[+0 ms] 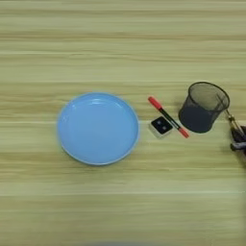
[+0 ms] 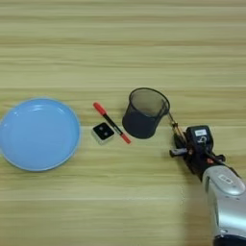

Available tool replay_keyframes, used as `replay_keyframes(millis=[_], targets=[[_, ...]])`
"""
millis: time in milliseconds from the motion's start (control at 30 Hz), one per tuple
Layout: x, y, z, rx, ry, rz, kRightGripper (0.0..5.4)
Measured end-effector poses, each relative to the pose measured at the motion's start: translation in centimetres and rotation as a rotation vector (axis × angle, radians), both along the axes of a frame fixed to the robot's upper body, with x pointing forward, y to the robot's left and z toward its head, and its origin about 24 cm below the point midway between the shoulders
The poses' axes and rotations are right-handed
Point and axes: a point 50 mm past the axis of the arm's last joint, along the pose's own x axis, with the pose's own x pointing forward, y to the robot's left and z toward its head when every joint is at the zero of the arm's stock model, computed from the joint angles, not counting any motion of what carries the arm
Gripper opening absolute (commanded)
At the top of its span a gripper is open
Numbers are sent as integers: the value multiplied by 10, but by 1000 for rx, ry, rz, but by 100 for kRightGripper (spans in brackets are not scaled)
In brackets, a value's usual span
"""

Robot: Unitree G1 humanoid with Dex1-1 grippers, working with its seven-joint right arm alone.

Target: Move the objects on the table

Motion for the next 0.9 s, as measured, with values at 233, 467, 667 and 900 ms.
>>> replay_keyframes(millis=[233,467,667,900], targets=[[0,1,0,1,-7,4,213],[0,1,1,1,-11,6,285],[-4,2,3,2,-17,11,343],[-8,7,12,-10,-43,33,421]])
